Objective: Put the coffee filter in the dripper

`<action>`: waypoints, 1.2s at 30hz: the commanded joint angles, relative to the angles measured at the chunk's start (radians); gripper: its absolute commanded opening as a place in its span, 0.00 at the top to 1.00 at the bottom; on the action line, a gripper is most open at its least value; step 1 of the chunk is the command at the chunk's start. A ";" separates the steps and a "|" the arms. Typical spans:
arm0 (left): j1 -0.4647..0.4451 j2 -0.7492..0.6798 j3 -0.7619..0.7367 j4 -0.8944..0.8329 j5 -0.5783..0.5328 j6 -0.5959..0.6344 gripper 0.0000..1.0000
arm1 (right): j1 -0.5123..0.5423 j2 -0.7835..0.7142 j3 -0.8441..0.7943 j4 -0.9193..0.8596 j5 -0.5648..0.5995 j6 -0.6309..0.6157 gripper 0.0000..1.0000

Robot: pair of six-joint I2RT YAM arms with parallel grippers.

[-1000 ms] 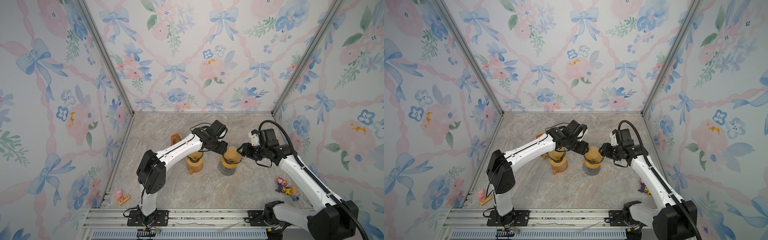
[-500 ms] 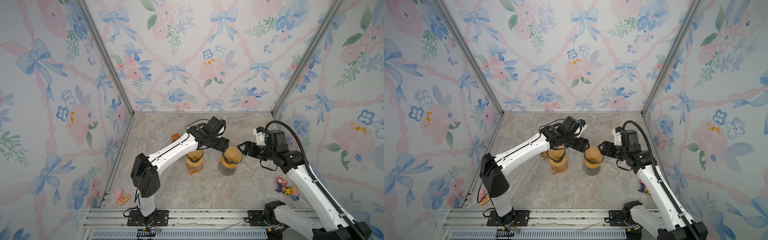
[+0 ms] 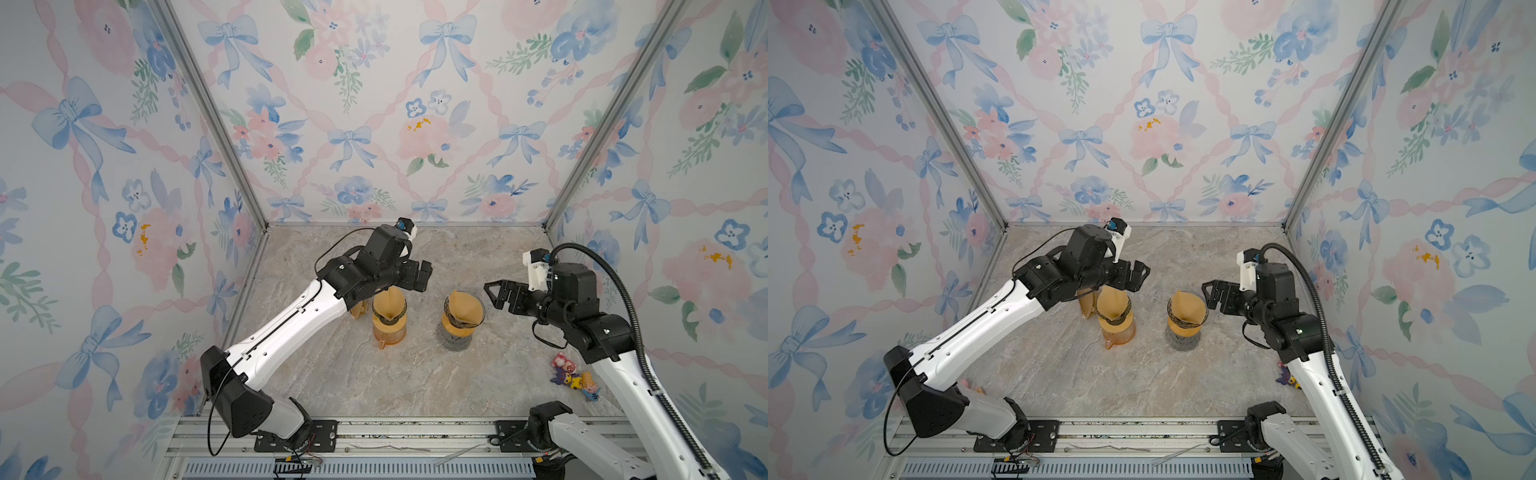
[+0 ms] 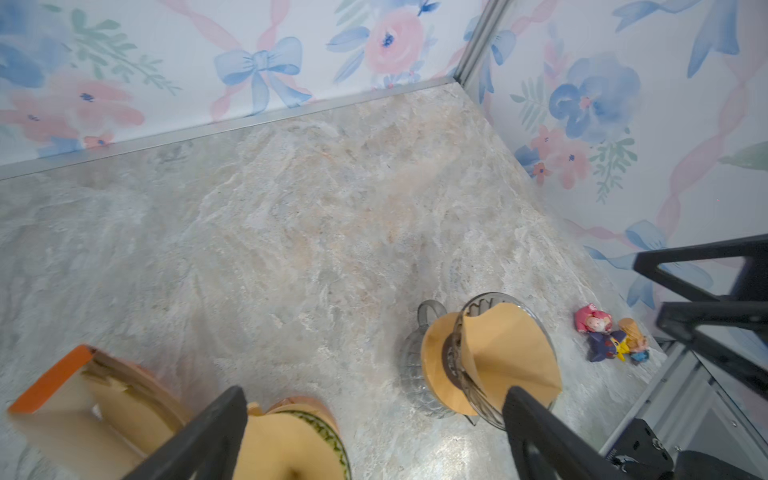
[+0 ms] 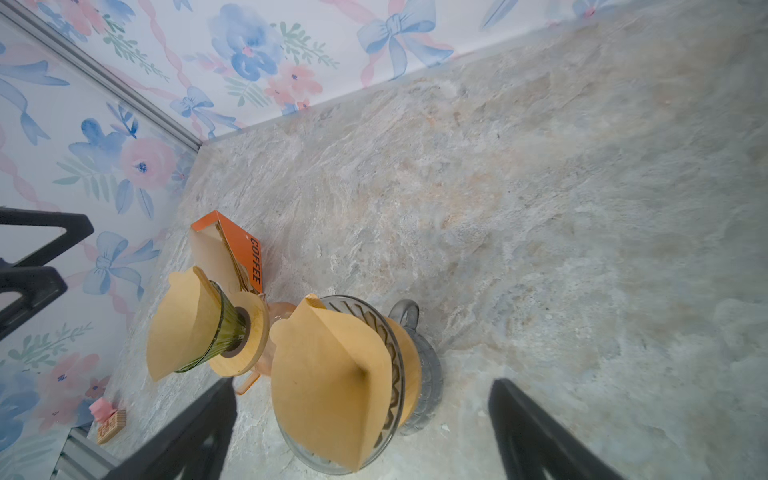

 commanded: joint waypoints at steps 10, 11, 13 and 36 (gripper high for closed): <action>0.358 -0.560 -0.616 0.408 -0.108 0.085 0.02 | -0.041 -0.041 -0.011 -0.026 0.258 -0.071 0.04; 0.394 -0.599 -0.663 0.425 -0.113 0.100 0.02 | -0.040 -0.044 -0.030 -0.017 0.281 -0.070 0.04; 0.457 -0.645 -0.736 0.440 -0.139 0.117 0.02 | -0.041 -0.053 -0.062 0.012 0.311 -0.076 0.04; 0.627 -0.488 -1.389 1.353 -0.264 0.288 0.02 | -0.043 -0.066 -0.437 0.531 0.538 -0.206 0.04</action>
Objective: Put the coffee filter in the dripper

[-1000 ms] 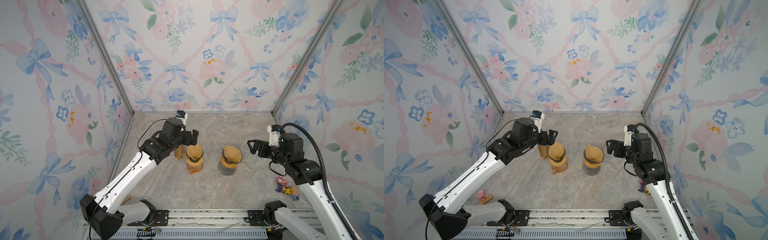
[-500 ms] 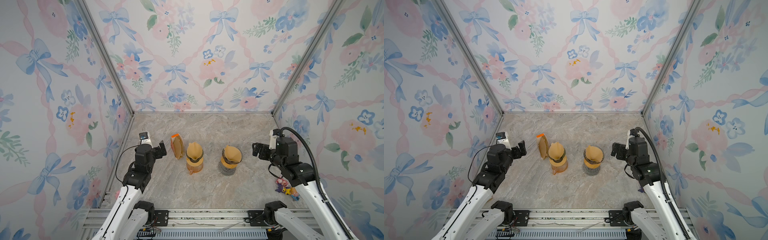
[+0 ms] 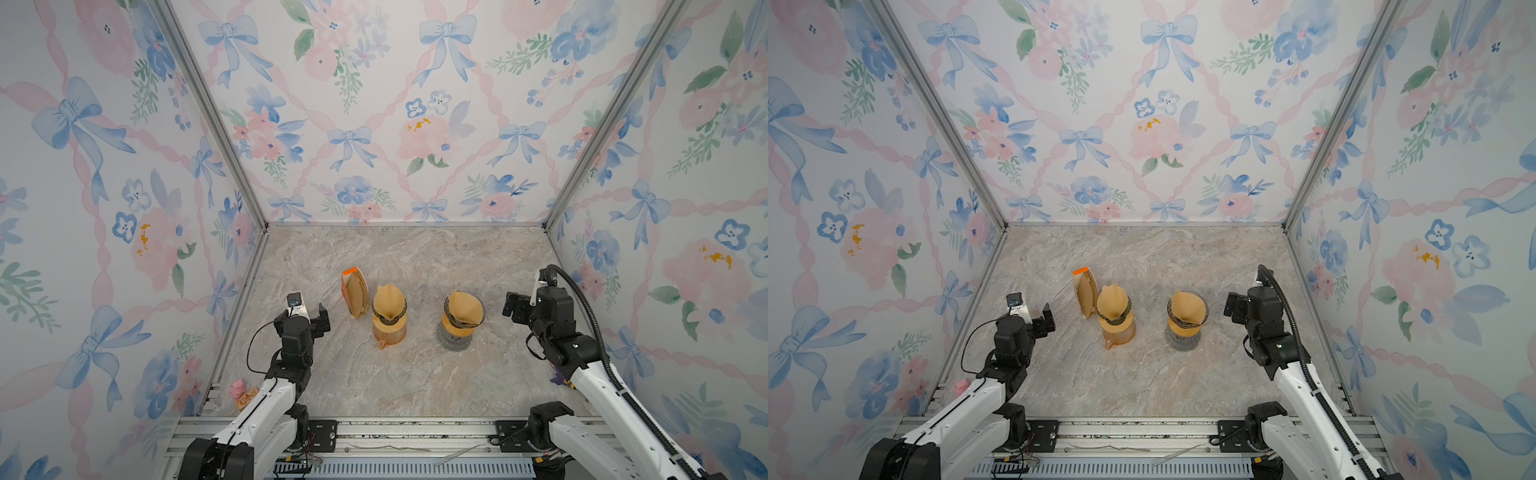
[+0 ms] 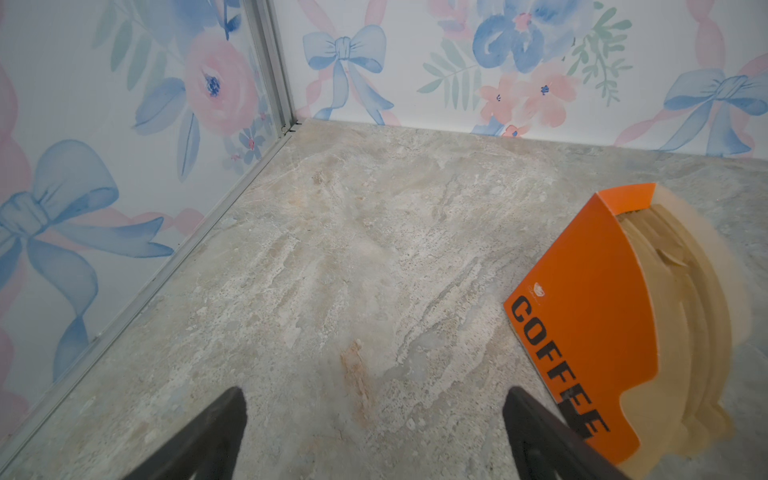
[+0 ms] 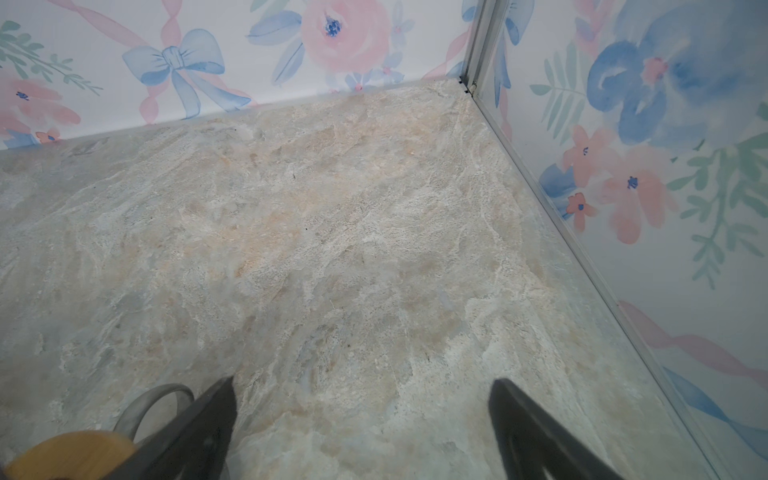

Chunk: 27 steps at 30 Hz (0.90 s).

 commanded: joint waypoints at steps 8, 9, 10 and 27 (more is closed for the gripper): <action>0.040 0.343 0.006 0.494 0.083 0.103 0.02 | -0.010 0.034 -0.113 0.328 0.077 -0.139 0.04; 0.044 0.368 0.012 0.521 0.089 0.104 0.02 | -0.009 0.041 -0.127 0.354 0.081 -0.144 0.04; 0.050 0.393 0.019 0.550 0.097 0.107 0.02 | -0.010 0.053 -0.139 0.386 0.089 -0.150 0.04; 0.067 0.427 0.050 0.557 0.161 0.113 0.02 | -0.033 0.446 -0.223 0.931 0.118 -0.269 0.04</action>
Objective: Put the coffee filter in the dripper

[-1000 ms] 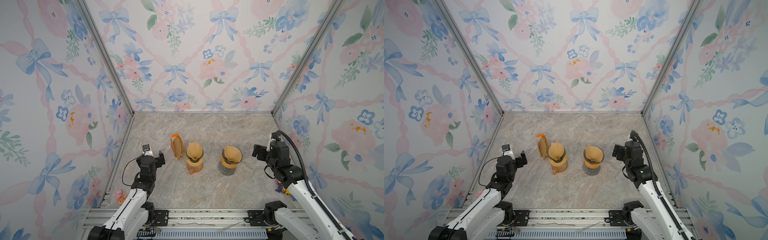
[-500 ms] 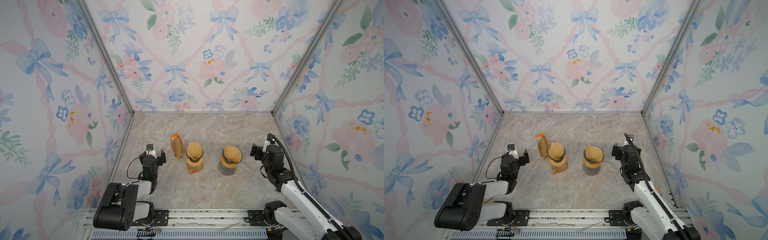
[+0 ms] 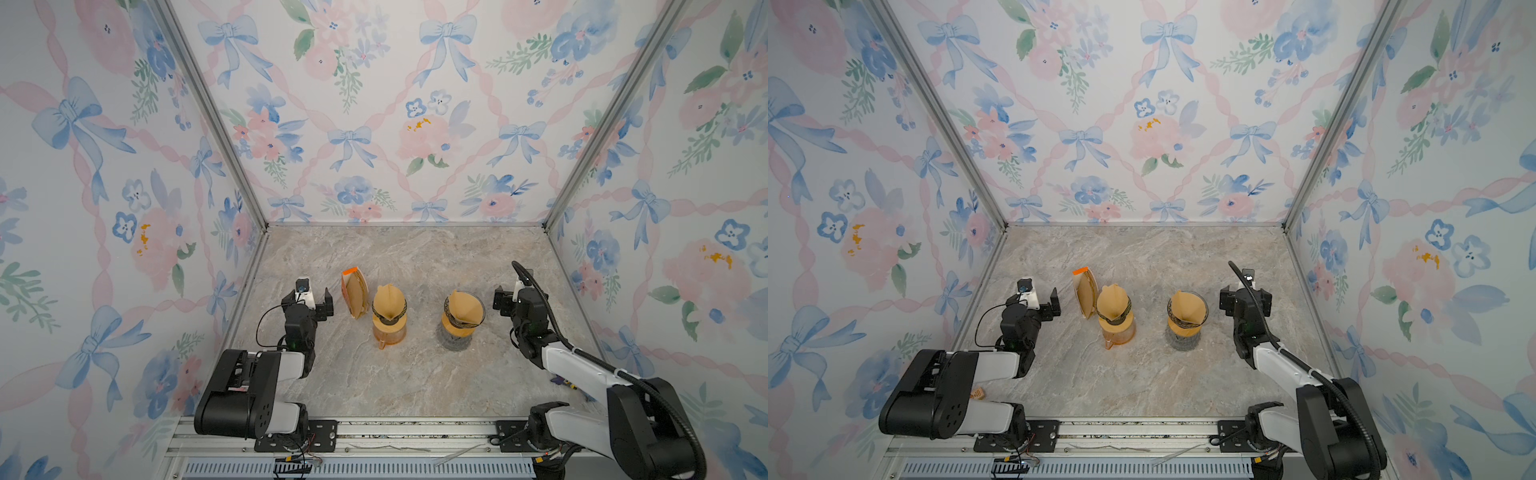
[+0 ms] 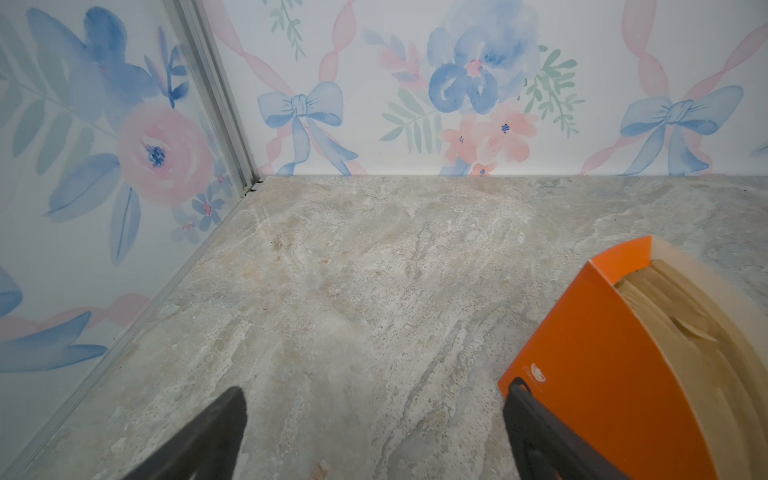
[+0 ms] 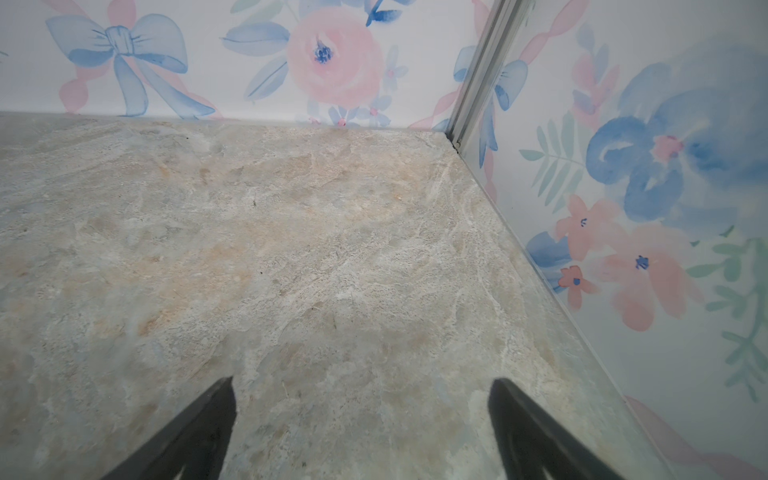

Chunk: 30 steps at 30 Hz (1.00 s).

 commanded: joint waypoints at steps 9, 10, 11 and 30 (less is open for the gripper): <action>-0.015 -0.107 -0.061 -0.002 0.049 -0.025 0.02 | -0.051 0.281 -0.106 0.549 -0.139 -0.065 0.04; -0.022 -0.119 -0.070 -0.004 0.036 -0.020 0.02 | -0.067 0.306 -0.108 0.553 -0.193 -0.063 0.04; -0.026 -0.135 -0.078 -0.009 0.025 -0.012 0.02 | -0.082 0.332 -0.096 0.576 -0.237 -0.059 0.04; 0.007 -0.039 -0.094 0.189 0.023 0.032 0.02 | -0.159 0.322 -0.032 0.431 -0.348 -0.005 0.04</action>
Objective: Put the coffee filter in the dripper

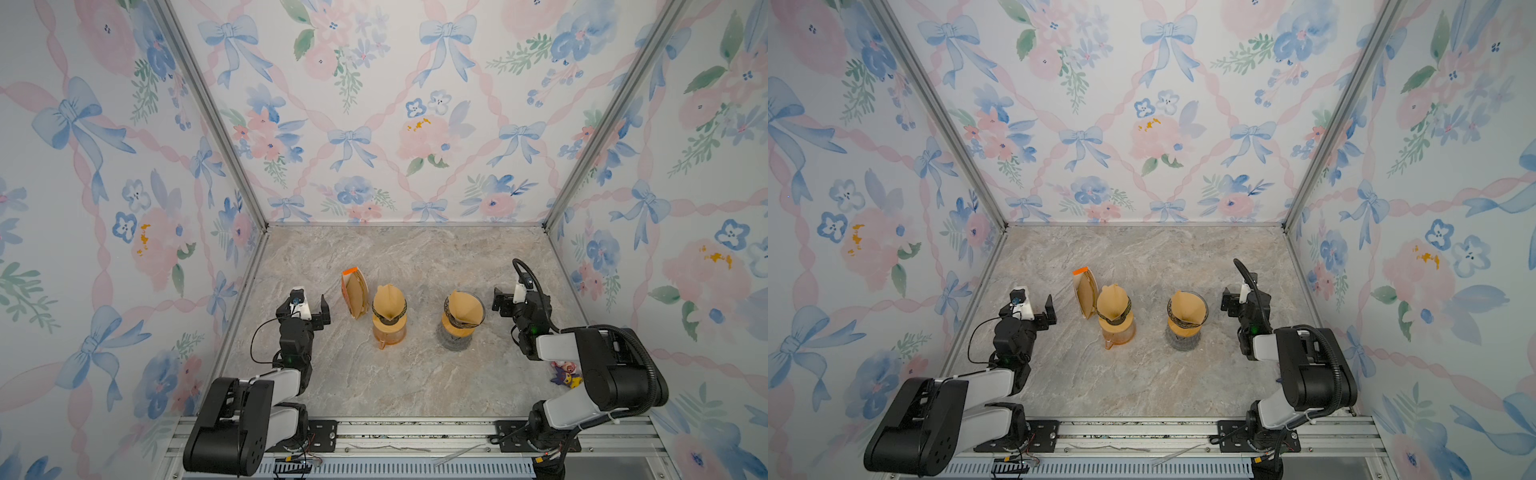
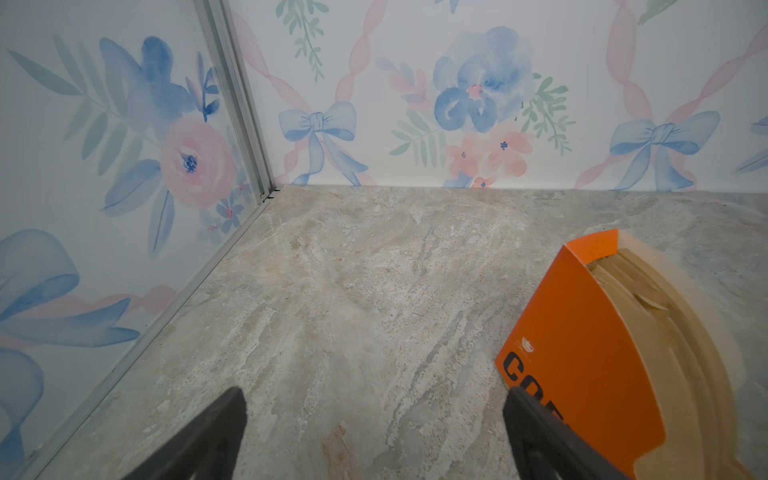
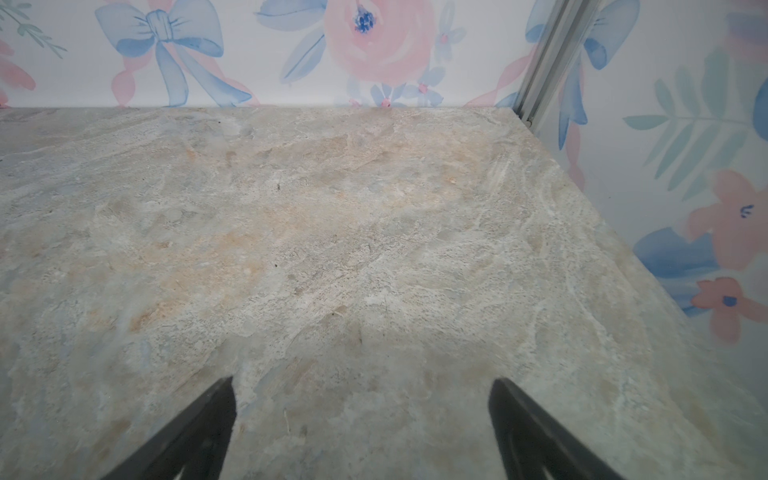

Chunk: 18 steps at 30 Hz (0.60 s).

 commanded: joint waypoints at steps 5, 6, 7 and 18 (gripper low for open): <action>0.019 0.299 0.067 0.279 0.072 0.042 0.02 | 0.013 -0.002 0.019 0.018 -0.007 0.007 0.04; 0.019 0.332 0.061 0.333 0.080 0.050 0.02 | 0.013 -0.002 0.019 0.018 -0.006 0.007 0.04; 0.021 0.309 0.073 0.268 0.083 0.042 0.02 | 0.014 -0.002 0.019 0.018 -0.006 0.007 0.04; 0.036 0.311 0.128 0.168 0.091 0.029 0.02 | 0.007 -0.003 0.017 0.021 -0.019 0.010 0.04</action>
